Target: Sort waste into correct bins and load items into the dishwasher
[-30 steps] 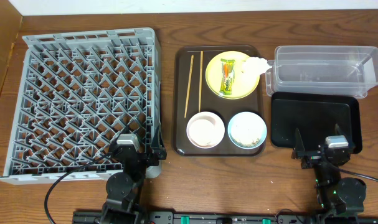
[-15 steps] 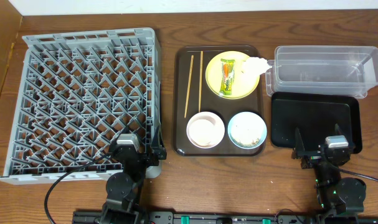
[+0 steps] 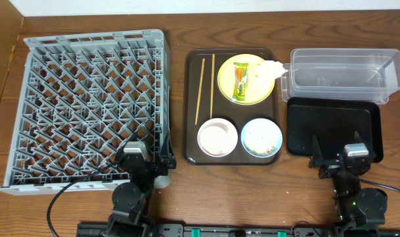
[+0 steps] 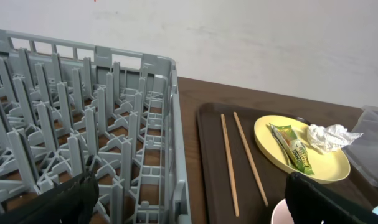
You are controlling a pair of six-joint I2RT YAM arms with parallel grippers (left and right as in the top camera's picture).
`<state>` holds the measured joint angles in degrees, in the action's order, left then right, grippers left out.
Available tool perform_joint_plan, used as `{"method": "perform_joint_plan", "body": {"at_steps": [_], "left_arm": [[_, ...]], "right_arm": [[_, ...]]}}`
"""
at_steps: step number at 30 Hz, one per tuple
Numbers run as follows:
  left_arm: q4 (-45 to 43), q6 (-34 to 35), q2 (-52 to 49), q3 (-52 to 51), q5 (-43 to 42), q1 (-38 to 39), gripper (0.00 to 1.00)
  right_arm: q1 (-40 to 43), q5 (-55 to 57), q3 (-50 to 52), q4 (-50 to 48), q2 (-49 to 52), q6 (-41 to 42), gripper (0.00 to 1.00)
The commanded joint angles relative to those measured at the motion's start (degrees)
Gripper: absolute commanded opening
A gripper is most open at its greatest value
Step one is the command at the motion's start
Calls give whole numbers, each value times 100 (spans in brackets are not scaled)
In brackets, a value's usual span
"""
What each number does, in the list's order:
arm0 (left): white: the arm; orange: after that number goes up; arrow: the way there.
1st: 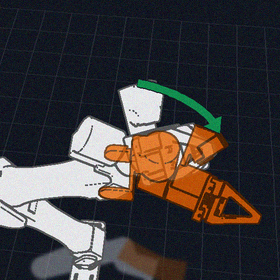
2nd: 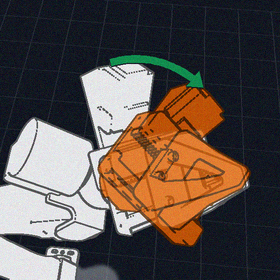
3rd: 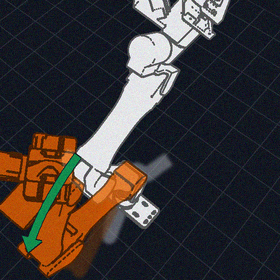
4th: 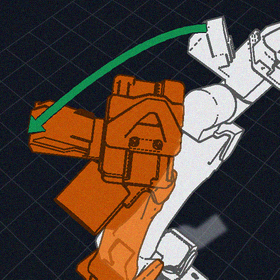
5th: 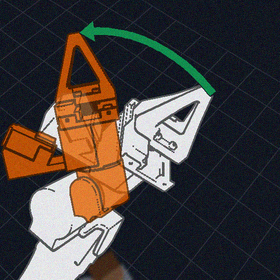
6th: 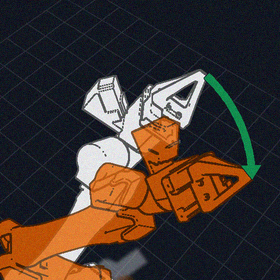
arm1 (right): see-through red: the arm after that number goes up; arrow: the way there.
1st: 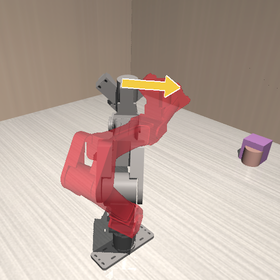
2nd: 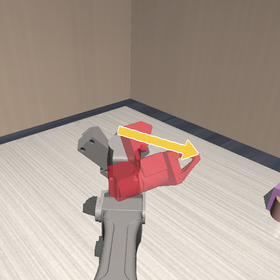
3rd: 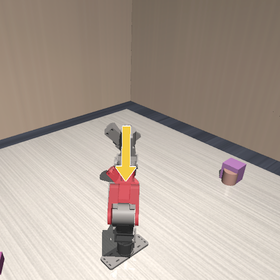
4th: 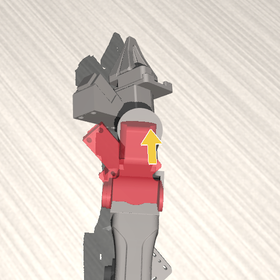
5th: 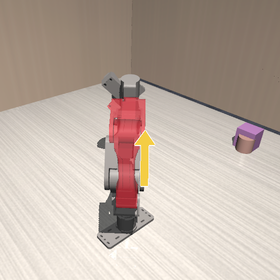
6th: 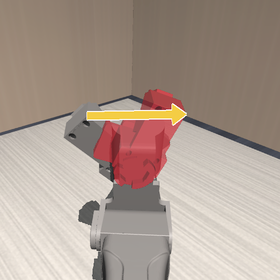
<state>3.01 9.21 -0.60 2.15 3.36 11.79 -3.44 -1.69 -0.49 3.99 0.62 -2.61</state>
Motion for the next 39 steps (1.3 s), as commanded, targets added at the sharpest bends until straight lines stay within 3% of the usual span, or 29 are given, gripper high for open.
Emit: {"method": "perform_joint_plan", "body": {"at_steps": [1, 25, 32, 39], "left_arm": [[74, 11, 26, -192, 28, 17, 96], [79, 13, 26, -192, -166, 17, 96], [-76, 13, 26, -188, -205, 17, 96], [-426, -33, -109, 614, -273, 13, 96]], "right_arm": [[39, -7, 17, 9, -24, -68, 99], [42, 358, 17, -35, -24, -269, 99], [39, -1045, 17, -343, -24, 520, 99], [39, -1386, -551, -782, 129, 946, 99]]}}
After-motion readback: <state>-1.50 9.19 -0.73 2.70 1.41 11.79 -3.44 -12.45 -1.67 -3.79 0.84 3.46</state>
